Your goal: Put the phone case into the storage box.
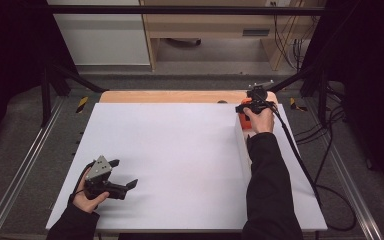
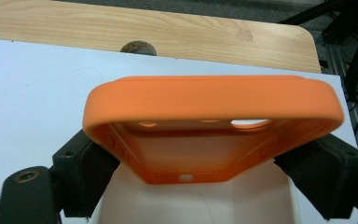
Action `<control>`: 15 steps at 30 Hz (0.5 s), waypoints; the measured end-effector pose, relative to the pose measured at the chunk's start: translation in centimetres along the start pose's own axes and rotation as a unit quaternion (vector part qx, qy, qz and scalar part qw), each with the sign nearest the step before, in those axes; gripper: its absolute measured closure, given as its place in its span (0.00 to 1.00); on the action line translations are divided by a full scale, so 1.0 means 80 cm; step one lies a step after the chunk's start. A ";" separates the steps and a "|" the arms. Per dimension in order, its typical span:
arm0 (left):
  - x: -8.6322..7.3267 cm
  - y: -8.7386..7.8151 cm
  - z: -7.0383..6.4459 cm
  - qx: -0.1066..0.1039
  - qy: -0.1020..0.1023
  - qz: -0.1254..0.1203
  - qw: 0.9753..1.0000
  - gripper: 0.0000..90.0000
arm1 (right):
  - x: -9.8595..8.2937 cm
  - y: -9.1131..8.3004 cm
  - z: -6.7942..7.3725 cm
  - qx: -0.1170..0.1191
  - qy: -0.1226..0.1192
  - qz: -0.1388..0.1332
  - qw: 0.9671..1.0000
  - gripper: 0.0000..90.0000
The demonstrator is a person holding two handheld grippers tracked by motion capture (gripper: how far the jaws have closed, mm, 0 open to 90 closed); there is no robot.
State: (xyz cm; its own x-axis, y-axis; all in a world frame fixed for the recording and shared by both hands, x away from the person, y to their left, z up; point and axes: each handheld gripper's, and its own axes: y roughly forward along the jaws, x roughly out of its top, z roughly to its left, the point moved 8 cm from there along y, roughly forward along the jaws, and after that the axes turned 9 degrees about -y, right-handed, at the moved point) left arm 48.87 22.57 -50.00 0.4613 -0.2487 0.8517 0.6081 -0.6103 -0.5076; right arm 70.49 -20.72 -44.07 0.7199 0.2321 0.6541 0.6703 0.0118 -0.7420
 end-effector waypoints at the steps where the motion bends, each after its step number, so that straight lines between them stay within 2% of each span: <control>1: 0.000 0.000 0.000 0.000 0.000 0.000 1.000 0.00 | 0.000 0.000 0.000 0.000 0.001 -0.001 1.000 0.17; 10: -0.001 0.001 -0.001 -0.001 0.000 0.002 1.000 0.00 | 0.000 0.001 0.000 0.002 -0.001 -0.003 1.000 0.16; 15: -0.002 0.002 -0.001 -0.002 0.002 0.005 1.000 0.00 | 0.003 0.001 -0.001 0.009 0.002 -0.010 1.000 0.07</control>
State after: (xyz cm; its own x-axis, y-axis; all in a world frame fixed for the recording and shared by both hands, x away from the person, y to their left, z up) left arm 48.84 22.46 -50.16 0.4649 -0.2570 0.8473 0.6014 -0.6106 -0.5152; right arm 70.74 -20.75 -43.92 0.7073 0.2273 0.6694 0.6812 0.0340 -0.7313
